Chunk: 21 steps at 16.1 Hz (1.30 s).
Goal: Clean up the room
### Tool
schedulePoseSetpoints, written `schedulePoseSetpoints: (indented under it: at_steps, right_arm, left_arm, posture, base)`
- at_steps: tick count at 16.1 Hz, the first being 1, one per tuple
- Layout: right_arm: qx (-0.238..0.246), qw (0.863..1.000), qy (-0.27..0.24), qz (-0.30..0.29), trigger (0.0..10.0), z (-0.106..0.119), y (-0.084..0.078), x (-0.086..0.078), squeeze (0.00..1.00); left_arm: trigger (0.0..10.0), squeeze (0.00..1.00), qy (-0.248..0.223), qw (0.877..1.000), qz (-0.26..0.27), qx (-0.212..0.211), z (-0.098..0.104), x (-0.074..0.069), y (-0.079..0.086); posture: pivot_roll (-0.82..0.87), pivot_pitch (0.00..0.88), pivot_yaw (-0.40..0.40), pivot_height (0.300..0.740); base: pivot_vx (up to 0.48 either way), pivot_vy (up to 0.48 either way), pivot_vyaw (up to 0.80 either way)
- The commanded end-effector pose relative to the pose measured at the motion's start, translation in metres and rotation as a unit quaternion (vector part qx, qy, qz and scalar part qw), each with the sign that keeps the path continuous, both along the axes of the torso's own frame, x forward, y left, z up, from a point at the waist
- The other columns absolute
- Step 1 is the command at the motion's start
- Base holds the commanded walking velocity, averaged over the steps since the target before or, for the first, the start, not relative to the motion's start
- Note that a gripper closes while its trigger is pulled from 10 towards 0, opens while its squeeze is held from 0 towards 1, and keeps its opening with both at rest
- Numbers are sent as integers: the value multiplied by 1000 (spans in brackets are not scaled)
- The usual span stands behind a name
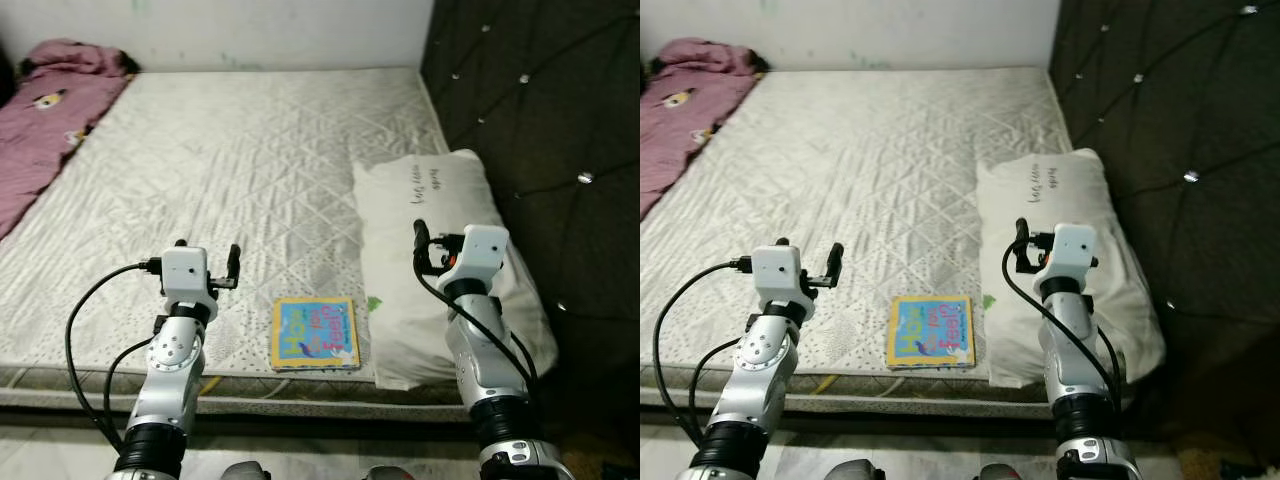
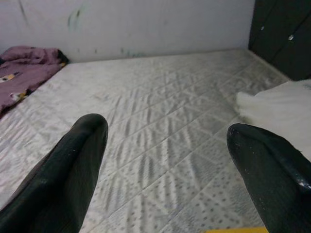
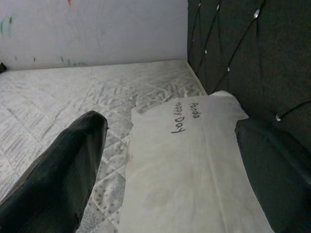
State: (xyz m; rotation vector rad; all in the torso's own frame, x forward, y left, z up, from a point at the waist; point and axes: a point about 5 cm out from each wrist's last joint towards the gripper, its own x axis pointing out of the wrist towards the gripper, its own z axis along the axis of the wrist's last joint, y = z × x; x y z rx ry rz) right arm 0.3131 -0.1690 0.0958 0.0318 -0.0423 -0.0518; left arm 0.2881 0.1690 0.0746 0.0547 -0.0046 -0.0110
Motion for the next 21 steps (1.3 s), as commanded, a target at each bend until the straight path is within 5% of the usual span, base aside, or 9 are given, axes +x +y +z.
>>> schedulePoseSetpoints:
  at_steps: [1,4,7,21]
  right_arm:
    - [-1,1000,1,10,10000,2,4,0,0]
    - [-1,1000,2,10,10000,1,3,-2,0]
    - [2,1000,6,9,10000,1,4,-3,0]
    - [-3,1000,4,17,10000,6,8,-1,0]
  left_arm:
    - [10000,0,-4,1000,6,-1,1,-3,4]
    - [10000,0,-14,1000,-7,-19,3,-6,3]
    - [10000,0,-17,999,29,14,3,-8,10]
    - [10000,0,-22,999,-29,-24,11,-6,-6]
  posture:
    - [-134,0,66,740]
    - [-142,0,76,740]
    - [-144,0,79,740]
    - [-129,0,65,740]
  base:
    - [0,0,-800]
    - [0,0,-800]
    - [0,0,-800]
    - [0,0,-743]
